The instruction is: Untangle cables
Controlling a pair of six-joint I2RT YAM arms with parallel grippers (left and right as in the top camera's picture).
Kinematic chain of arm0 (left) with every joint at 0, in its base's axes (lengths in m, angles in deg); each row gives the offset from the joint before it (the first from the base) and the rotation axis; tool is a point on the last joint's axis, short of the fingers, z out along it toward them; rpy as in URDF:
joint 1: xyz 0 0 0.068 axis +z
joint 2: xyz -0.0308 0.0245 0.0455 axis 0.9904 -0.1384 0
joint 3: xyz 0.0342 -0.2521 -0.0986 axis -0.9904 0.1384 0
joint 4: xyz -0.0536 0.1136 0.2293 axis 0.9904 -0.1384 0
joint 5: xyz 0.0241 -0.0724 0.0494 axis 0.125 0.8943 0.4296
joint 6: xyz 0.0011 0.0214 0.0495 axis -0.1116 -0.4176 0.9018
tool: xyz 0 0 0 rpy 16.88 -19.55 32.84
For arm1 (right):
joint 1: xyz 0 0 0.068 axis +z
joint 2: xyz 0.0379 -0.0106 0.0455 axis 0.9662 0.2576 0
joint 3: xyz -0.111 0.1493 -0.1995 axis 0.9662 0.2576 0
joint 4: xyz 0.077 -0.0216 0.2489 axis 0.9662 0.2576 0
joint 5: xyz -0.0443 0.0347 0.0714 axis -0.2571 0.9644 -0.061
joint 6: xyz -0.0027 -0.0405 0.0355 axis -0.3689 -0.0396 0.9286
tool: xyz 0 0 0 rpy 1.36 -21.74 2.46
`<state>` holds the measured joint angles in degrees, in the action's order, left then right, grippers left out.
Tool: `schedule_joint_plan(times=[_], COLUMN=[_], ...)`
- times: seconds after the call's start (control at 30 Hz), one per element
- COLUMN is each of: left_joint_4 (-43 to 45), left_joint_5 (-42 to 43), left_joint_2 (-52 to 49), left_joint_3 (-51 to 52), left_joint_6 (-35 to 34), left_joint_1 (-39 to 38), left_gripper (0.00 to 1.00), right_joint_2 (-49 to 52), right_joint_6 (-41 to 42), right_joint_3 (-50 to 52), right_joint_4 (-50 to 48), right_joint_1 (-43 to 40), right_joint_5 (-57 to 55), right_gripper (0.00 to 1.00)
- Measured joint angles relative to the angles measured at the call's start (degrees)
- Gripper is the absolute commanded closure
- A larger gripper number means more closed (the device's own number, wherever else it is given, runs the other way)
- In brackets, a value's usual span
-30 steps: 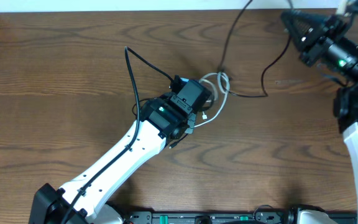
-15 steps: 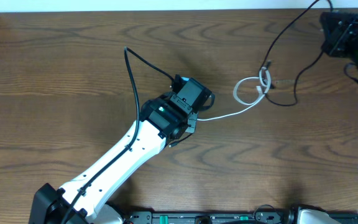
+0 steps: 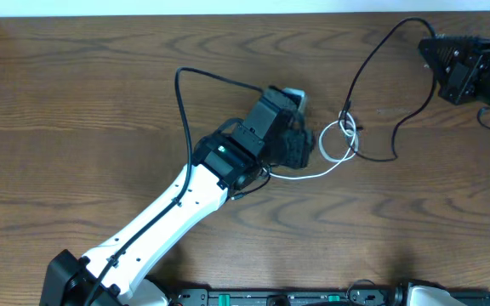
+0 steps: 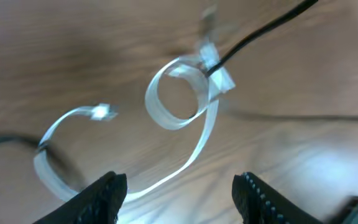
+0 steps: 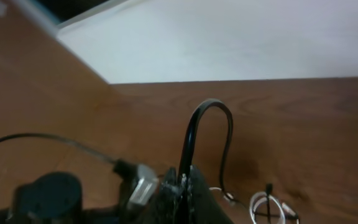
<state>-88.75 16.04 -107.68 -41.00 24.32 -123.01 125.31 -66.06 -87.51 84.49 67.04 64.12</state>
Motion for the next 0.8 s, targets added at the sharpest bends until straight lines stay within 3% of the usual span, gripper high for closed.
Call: schedule_joint_plan(times=[0.23,0.5,0.57,0.8], left_joint_4=[8.2,14.2,15.6,11.3], left_joint_5=[4.4,6.0,4.8,-10.0], left_joint_2=[0.0,-1.2,-1.8,-2.3], left_joint_3=[0.0,0.0,0.0,0.0], left_joint_6=[-0.6,-1.7,-1.9,-1.9], left_joint_1=[0.0,0.0,0.0,0.9], left_gripper=[0.31,0.31,0.35,0.79], right_joint_2=[0.0,0.0,0.0,0.0], right_joint_6=[-0.2,1.5,1.6,1.8], right_joint_3=[0.0,0.0,0.0,0.0], right_joint_4=[-4.9,-6.2,-6.3,-4.9], right_joint_1=[0.0,0.0,0.0,0.0], right_joint_5=[12.9,20.6,22.3,21.7], right_gripper=[0.99,0.99,0.99,0.99])
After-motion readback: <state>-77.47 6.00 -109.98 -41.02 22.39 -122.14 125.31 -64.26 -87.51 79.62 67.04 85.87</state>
